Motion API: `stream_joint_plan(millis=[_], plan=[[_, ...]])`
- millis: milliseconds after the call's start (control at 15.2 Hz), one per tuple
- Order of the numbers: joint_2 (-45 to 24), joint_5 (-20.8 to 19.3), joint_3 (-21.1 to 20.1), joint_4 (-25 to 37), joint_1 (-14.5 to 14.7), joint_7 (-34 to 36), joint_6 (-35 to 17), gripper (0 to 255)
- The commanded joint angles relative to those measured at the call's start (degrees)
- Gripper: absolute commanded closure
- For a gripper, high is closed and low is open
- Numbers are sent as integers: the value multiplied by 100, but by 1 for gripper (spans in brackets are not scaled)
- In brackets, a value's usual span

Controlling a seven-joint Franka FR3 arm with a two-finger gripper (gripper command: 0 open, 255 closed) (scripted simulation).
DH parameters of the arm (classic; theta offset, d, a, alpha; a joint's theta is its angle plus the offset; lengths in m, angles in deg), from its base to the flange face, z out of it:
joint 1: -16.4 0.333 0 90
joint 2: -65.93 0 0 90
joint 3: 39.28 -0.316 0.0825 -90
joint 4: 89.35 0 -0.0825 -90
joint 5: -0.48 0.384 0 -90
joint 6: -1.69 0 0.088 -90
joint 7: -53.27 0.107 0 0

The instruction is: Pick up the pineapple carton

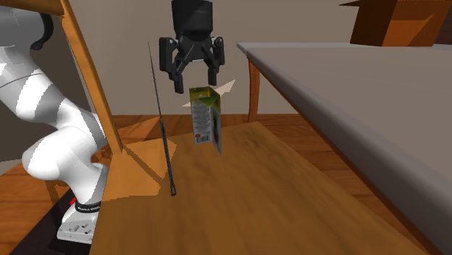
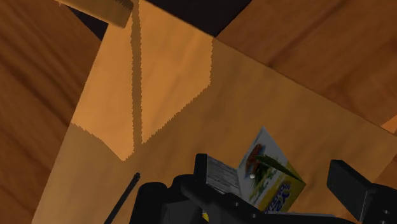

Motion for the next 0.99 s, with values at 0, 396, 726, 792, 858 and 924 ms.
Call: stream_joint_plan(millis=[0,396,726,792,858,924], plan=[[-204,-15,-45,423,-111,397,169,0],[-20,-17,-43,-217,-112,404,-286,0],[17,-16,-46,-367,-111,410,-400,255],[20,-16,-46,-370,-111,410,-398,255],[23,-16,-46,-373,-111,410,-398,255],[23,-16,-47,-371,-111,411,-397,255]])
